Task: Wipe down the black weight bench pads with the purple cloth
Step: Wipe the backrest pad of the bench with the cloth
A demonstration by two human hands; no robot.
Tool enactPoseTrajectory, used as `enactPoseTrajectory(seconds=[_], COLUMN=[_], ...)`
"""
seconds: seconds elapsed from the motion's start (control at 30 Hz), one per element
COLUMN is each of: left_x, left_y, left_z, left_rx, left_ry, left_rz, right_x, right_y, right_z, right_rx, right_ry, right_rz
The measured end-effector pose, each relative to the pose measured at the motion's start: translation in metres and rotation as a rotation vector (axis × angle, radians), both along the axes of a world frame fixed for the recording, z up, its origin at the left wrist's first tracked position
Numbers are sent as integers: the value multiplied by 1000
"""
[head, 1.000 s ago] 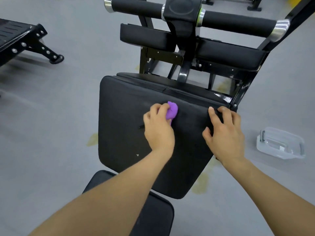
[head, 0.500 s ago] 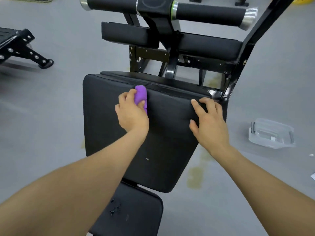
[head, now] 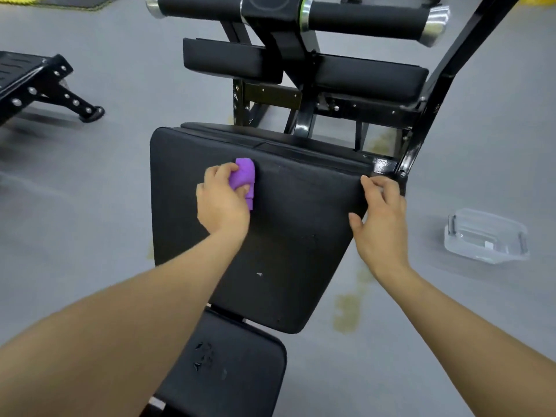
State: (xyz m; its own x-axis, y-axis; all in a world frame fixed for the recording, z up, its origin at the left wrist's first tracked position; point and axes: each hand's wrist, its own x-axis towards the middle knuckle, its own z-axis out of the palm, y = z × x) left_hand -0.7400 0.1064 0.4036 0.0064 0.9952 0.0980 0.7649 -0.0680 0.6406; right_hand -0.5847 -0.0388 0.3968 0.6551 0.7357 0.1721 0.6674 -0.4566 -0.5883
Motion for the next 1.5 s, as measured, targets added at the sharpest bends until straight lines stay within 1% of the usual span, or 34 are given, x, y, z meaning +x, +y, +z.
enactPoseTrajectory(seconds=[0.1, 0.17, 0.27, 0.33, 0.4, 0.43, 0.5, 0.53, 0.6, 0.67, 0.8, 0.9, 0.93, 0.97, 1.1, 1.17, 1.2, 1.23, 1.3, 1.37, 1.4, 1.47, 1.5], left_x=[23, 38, 57, 60, 48, 40, 26, 24, 34, 50, 79, 81, 74, 65, 20, 19, 25, 32, 45, 49, 47, 36, 27], left_y=[-26, -51, -87, -92, -76, -62, -33, -25, -27, -46, -87, -86, -79, -68, -13, -9, -15, -26, -51, -66, -66, -53, -43], left_z=[2, 1, -2, -3, -5, -4, 1, 3, 6, 7, 5, 8, 7, 7, 7, 5, 6, 6, 3, -2, -3, -2, -2], left_rx=[40, 95, 110, 112, 111, 100, 49, 26, 25, 54, 147, 192, 203, 197, 46, 17, 21, 40, 103, 131, 136, 136, 135], left_ry=[63, 115, 137, 126, 112, 85, -13, -45, -29, -2, 65, 112, 125, 123, -28, -13, 12, 34, 75, 94, 91, 68, 66], left_rz=[-56, -188, -446, -540, -517, -434, -172, -75, -6, -80, -443, -580, -580, -529, -49, 51, 53, 13, -158, -329, -379, -410, -373], right_x=[2, 5, 6, 7, 7, 7, 8, 8, 7, 7, 11, 12, 10, 9, 0, -6, -10, -12, -17, -21, -22, -23, -24], right_y=[0, 0, 2, 4, 4, 4, 3, 2, 2, 1, -3, -4, -3, -3, 1, 6, 9, 13, 21, 29, 33, 38, 39], right_z=[-3, -5, -8, -9, -8, -8, -9, -9, -9, -9, -8, -7, -6, -5, 0, 0, 0, 0, 0, 2, 3, 4, 5], right_rx=[24, 39, 95, 128, 135, 135, 142, 149, 161, 148, 149, 150, 140, 124, 40, 23, 9, -8, -39, -68, -83, -111, -124], right_ry=[13, 29, 59, 104, 162, 186, 216, 226, 247, 255, 238, 220, 208, 196, 91, 5, -45, -95, -162, -179, -185, -202, -208], right_rz=[10, 8, 0, -22, -44, -52, -49, -45, -45, -46, -22, -16, -23, -36, -74, -50, -31, -19, -25, -61, -79, -99, -102])
